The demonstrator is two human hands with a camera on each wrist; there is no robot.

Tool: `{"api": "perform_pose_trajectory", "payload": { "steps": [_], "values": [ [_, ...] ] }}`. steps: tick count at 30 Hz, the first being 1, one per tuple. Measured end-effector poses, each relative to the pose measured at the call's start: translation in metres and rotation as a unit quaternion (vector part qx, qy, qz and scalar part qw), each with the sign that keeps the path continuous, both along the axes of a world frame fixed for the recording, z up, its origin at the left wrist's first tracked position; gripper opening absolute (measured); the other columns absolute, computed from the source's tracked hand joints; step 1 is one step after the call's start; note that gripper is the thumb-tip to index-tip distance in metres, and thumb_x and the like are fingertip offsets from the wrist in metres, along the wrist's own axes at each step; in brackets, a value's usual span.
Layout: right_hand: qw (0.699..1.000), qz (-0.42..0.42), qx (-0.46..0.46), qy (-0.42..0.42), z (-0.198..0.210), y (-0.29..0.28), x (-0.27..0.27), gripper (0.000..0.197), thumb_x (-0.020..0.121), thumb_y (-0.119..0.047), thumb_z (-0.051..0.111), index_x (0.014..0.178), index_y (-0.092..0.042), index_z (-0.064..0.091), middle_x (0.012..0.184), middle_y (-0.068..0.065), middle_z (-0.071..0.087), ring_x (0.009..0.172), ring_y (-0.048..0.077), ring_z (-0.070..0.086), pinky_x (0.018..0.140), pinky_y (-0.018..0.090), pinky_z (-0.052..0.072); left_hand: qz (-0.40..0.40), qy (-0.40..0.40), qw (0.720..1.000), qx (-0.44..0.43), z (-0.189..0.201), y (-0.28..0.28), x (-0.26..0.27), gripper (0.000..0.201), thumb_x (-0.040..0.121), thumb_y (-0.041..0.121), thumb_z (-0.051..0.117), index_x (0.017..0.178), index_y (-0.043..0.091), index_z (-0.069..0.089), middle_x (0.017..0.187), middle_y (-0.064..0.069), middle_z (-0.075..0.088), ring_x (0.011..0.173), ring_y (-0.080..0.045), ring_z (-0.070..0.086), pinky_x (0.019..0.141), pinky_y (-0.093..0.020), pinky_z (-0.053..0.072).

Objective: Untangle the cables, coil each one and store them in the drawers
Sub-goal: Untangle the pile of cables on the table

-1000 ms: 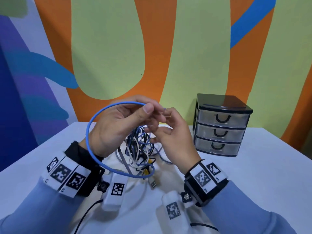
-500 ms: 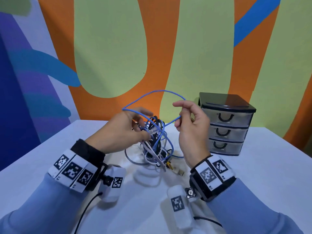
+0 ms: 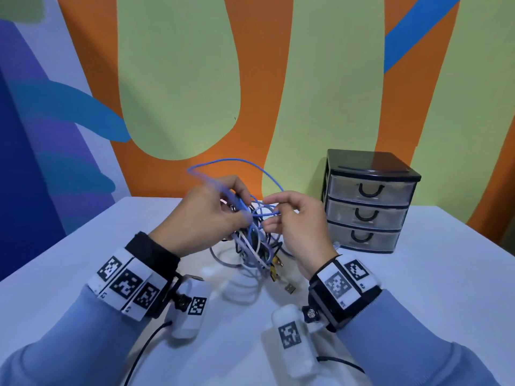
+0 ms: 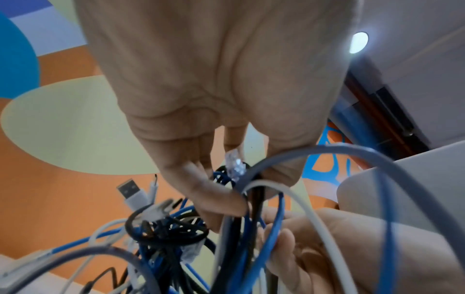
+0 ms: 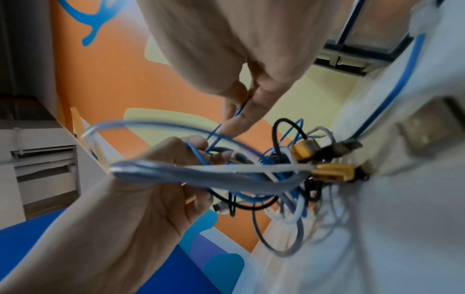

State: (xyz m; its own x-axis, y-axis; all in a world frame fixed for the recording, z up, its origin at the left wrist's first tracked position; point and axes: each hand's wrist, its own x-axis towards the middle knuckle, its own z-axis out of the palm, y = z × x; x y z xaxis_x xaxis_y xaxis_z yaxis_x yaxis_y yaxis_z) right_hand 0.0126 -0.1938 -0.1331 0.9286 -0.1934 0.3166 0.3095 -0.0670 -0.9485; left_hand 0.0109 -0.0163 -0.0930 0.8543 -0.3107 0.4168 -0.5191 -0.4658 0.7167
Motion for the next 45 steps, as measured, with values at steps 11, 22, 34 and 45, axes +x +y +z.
{"api": "perform_pose_trajectory", "payload": {
  "steps": [11,22,34,45],
  "values": [
    [0.98,-0.122,0.152,-0.043,0.014,-0.031,0.003,0.047,0.109,-0.002,0.025,0.105,-0.014,0.071,0.057,-0.011,0.071,0.059,0.017,0.075,0.069,0.028,0.06,0.073,0.016,0.997,-0.024,0.004,0.02,0.014,0.038,0.096,-0.004,0.058,0.106,0.023,0.082,0.089,-0.008,0.081,0.069,-0.013,0.067,0.059,-0.023,0.052],
    [0.988,-0.149,0.035,-0.024,0.011,-0.037,0.012,0.039,0.099,-0.004,0.047,0.097,-0.029,0.077,0.069,-0.01,0.057,0.054,0.006,0.045,0.063,0.033,0.044,0.158,0.013,0.987,0.021,0.003,0.044,0.028,0.035,0.097,0.005,0.065,0.095,0.034,0.083,0.095,-0.006,0.077,0.082,-0.02,0.068,0.076,-0.037,0.056],
    [0.942,-0.069,-0.328,-0.008,0.026,-0.028,-0.012,0.032,0.089,-0.061,0.072,0.11,-0.038,0.076,0.128,-0.003,0.055,0.124,0.014,0.053,0.097,0.029,0.044,0.116,-0.011,0.993,-0.023,0.003,0.025,0.016,0.031,0.094,0.004,0.07,0.103,0.031,0.082,0.084,-0.003,0.066,0.064,-0.023,0.071,0.066,-0.04,0.061],
    [0.963,0.162,-0.212,0.039,0.006,-0.02,0.0,0.012,0.101,-0.01,0.066,0.093,-0.002,0.07,0.07,0.006,0.069,0.059,0.017,0.063,0.065,0.035,0.055,0.081,0.096,0.953,-0.275,0.003,0.007,0.01,0.033,0.092,-0.012,0.065,0.119,0.005,0.073,0.076,-0.013,0.057,0.069,-0.025,0.067,0.065,-0.03,0.064]
  ]
}}
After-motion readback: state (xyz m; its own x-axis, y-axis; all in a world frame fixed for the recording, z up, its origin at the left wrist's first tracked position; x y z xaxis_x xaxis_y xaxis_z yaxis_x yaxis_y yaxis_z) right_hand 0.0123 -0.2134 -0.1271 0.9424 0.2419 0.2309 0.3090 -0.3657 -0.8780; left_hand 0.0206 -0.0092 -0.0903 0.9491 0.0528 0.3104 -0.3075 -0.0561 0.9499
